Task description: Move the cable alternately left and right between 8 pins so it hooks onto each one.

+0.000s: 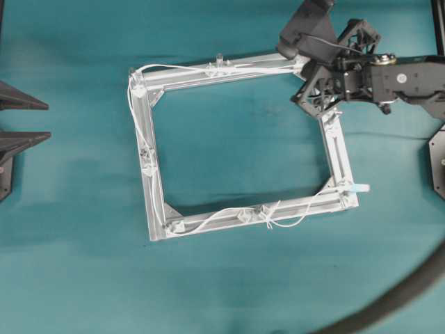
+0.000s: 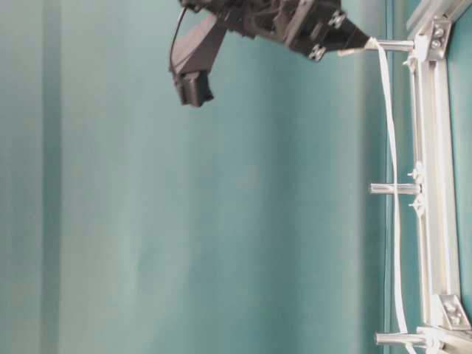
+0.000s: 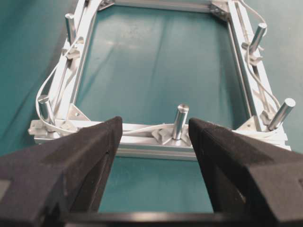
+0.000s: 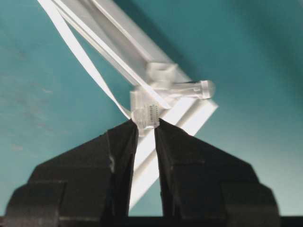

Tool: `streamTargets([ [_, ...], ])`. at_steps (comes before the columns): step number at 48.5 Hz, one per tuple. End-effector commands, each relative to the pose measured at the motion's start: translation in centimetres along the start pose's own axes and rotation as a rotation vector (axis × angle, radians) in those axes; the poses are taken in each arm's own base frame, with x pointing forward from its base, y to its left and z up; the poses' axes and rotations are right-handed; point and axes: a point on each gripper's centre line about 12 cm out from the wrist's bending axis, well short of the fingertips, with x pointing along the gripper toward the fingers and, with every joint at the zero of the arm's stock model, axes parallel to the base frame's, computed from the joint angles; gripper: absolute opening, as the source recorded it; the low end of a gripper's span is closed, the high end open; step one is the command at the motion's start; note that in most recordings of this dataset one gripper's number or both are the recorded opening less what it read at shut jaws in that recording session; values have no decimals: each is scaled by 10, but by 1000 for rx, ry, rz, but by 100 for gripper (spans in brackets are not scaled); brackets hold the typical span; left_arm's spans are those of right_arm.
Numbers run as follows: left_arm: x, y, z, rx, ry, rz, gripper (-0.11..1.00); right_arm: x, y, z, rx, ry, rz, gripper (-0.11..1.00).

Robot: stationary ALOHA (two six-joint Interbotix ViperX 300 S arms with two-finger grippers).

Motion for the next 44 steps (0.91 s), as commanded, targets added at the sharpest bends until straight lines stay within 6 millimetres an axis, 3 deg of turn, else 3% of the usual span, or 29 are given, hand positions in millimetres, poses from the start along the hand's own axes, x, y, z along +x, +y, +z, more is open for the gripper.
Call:
streamTargets([
  [1, 0, 0, 4, 5, -8, 0, 71, -10, -9, 7, -29, -65, -20, 15],
  [18, 0, 0, 4, 6, -8, 1, 71, -5, -41, 16, -176, -168, -182, 15],
  [25, 0, 0, 4, 5, -8, 0, 71, 2, -55, 10, -172, -160, -220, 15],
  [44, 0, 0, 4, 5, -8, 0, 71, 23, -51, -15, -139, -168, -127, 15],
])
